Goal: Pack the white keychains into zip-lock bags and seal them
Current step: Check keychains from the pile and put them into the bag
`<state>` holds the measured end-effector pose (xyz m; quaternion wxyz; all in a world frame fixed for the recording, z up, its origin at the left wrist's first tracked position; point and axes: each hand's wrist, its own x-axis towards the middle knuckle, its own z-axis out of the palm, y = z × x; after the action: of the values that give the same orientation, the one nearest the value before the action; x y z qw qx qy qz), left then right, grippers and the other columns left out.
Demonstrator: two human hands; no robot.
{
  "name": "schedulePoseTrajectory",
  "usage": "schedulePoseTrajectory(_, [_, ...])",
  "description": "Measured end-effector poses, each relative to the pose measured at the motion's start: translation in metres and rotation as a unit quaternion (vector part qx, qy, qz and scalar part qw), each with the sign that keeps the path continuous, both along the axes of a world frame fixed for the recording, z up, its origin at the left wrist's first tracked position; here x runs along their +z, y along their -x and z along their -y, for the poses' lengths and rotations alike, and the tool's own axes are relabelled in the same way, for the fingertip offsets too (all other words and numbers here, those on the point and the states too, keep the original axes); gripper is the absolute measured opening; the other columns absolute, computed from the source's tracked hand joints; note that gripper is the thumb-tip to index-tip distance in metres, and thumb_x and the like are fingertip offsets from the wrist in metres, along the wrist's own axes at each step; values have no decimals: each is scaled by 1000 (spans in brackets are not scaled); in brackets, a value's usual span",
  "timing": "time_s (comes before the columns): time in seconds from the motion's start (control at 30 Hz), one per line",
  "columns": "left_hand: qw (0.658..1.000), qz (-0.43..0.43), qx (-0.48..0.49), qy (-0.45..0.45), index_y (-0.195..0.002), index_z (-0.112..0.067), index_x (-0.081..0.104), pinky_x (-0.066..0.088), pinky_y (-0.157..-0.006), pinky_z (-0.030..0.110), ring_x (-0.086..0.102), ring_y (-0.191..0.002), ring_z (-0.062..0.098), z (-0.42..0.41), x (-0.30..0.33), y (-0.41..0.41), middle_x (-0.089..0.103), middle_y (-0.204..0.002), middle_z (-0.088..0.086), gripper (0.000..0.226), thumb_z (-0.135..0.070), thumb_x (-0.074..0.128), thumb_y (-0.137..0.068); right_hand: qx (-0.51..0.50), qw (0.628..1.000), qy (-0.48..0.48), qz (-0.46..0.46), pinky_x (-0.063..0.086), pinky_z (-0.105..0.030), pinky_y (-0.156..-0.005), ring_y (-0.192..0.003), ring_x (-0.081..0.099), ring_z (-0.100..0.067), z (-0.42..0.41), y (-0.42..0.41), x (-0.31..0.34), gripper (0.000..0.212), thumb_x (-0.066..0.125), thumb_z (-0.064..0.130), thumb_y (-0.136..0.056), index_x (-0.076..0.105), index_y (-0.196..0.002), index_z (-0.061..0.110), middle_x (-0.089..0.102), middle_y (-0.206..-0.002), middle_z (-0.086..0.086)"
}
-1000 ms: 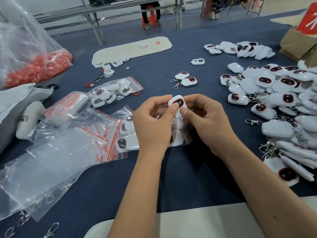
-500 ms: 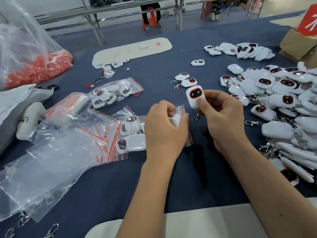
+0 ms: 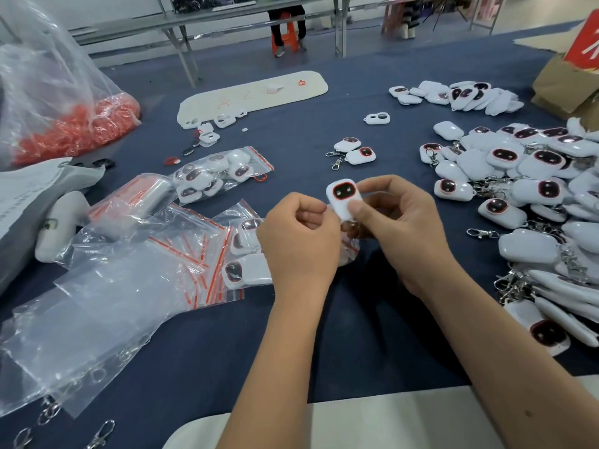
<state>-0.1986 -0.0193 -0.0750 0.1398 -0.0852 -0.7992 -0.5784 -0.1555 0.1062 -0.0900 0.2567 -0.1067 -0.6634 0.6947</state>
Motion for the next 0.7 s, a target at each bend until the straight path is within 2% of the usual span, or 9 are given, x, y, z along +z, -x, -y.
schedulePoseTrajectory(0.13, [993,-20,42,-109,-75,-13,70,46,-58,13,60,-56,2,0,6,0,67,-65,-8,12,-5,77,-80,41,996,-66,39,57,-23,-62,-67,72,-13,0,-2,2,11,81,7,-90,71,-94,10,77,-79,-5])
schedulePoseTrajectory(0.2, [994,-75,25,-82,-74,-16,67,47,-59,13,63,-59,6,-2,8,-5,66,-65,-9,16,-6,77,-82,74,990,-115,42,56,-28,-62,-65,69,-14,0,-4,4,4,78,7,-91,75,-90,10,77,-76,-8])
schedulePoseTrajectory(0.27, [991,-128,-13,-26,-74,-19,66,47,-60,15,64,-64,9,-4,8,-10,65,-68,-11,16,-8,74,-82,91,978,-182,41,55,-35,-64,-67,69,-19,3,-4,3,10,74,7,-95,81,-90,13,78,-78,-10])
schedulePoseTrajectory(0.3, [988,-150,-27,-2,-75,-19,66,47,-61,16,63,-66,9,-4,8,-11,65,-70,-10,15,-8,74,-82,97,977,-187,37,56,-34,-66,-68,70,-20,5,-4,3,13,73,8,-97,82,-92,15,78,-80,-10])
schedulePoseTrajectory(0.4, [986,-165,-20,-19,-76,-18,67,50,-61,21,63,-65,12,-3,8,-11,65,-71,-9,13,-10,74,-82,99,993,-64,5,57,-24,-71,-77,73,-13,8,-4,4,13,72,8,-99,82,-105,12,81,-90,-6])
schedulePoseTrajectory(0.47, [987,-151,0,-56,-75,-18,67,49,-60,19,64,-63,13,-2,8,-8,66,-69,-9,14,-10,76,-82,82,997,-5,-11,61,-34,-86,-95,77,-25,2,-2,5,16,67,4,-100,79,-110,7,81,-103,-6])
schedulePoseTrajectory(0.53, [987,-146,8,-66,-75,-18,67,48,-60,15,65,-64,13,-2,9,-7,67,-68,-9,15,-10,77,-82,110,994,6,-10,60,-35,-90,-100,77,-26,-2,-2,5,23,62,-6,-99,78,-110,6,81,-107,-6])
schedulePoseTrajectory(0.63, [988,-144,1,-63,-74,-17,66,48,-61,16,65,-63,13,-2,9,-7,66,-67,-10,16,-10,77,-82,171,978,-118,0,58,-22,-79,-87,77,-14,3,-4,6,41,57,-16,-96,82,-104,15,82,-96,-4])
schedulePoseTrajectory(0.7, [988,-144,1,-60,-73,-17,65,48,-61,16,65,-63,13,-1,9,-8,65,-66,-10,16,-10,76,-82,185,965,-186,4,61,-29,-83,-96,78,-23,8,-4,5,40,56,-15,-98,82,-108,14,81,-98,-9])
